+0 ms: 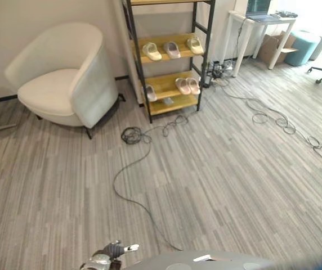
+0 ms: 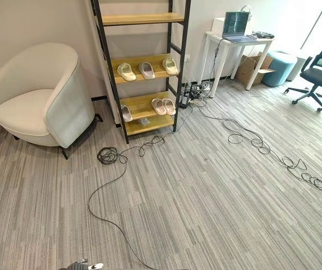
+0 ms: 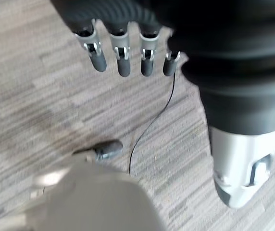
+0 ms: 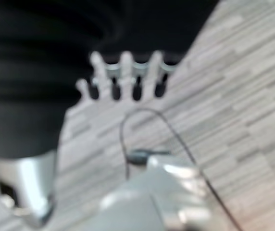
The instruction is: Arrange the slippers neatly on the shoe rack.
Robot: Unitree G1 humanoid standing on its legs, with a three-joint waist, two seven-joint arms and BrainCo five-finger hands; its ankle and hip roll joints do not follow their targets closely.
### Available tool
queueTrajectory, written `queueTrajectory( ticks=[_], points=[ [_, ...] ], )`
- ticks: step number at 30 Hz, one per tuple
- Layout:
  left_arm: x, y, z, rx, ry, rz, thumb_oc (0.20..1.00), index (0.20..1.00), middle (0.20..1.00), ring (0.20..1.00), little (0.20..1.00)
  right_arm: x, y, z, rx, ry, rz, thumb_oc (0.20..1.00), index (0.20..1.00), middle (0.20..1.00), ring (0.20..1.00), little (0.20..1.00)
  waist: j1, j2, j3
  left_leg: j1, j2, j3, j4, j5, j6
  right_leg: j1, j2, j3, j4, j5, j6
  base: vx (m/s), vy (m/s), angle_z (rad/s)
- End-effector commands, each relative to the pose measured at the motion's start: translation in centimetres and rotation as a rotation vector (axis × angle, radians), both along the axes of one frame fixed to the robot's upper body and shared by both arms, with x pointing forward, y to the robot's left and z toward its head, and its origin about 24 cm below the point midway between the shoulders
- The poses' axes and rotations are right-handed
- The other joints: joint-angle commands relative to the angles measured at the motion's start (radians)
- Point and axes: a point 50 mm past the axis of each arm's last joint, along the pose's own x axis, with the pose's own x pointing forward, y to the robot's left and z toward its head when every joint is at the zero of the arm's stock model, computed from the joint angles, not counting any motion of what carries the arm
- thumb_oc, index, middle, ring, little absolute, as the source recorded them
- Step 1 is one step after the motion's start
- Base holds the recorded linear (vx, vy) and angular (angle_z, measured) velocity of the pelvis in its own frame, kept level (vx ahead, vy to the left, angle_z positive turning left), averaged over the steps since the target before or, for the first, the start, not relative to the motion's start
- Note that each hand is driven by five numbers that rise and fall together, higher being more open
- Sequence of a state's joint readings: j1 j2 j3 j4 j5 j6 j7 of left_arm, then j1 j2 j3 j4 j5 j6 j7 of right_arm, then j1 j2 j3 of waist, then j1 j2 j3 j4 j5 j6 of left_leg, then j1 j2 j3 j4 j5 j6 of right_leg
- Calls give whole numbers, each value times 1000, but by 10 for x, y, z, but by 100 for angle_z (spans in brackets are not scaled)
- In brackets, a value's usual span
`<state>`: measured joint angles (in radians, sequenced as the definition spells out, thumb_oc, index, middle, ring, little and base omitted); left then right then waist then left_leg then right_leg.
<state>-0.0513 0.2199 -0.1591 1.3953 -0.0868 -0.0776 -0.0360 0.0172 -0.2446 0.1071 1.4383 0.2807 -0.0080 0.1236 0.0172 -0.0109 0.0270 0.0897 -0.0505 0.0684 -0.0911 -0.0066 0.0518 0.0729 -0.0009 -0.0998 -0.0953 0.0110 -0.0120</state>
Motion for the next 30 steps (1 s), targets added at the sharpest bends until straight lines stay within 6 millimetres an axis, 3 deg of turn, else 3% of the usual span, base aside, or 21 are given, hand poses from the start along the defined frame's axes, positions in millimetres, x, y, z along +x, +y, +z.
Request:
queueTrajectory(
  ticks=[1,30],
  points=[
    [22,-7,3,14,-46,-80,1000,1000,1000,1000,1000,7,-6,2,-30,-7,38,1000,1000,1000,1000,1000,1,6,20,4,36,-53,4,-37,-60,19,-70,-2,8,-32,111,0,0,0],
    [25,-9,4,13,-46,-127,1000,1000,1000,1000,1000,14,6,0,-2,-8,184,1000,1000,1000,1000,1000,5,4,23,32,52,-68,4,-39,-70,53,-50,-20,8,-58,87,5,-29,1]
  ],
)
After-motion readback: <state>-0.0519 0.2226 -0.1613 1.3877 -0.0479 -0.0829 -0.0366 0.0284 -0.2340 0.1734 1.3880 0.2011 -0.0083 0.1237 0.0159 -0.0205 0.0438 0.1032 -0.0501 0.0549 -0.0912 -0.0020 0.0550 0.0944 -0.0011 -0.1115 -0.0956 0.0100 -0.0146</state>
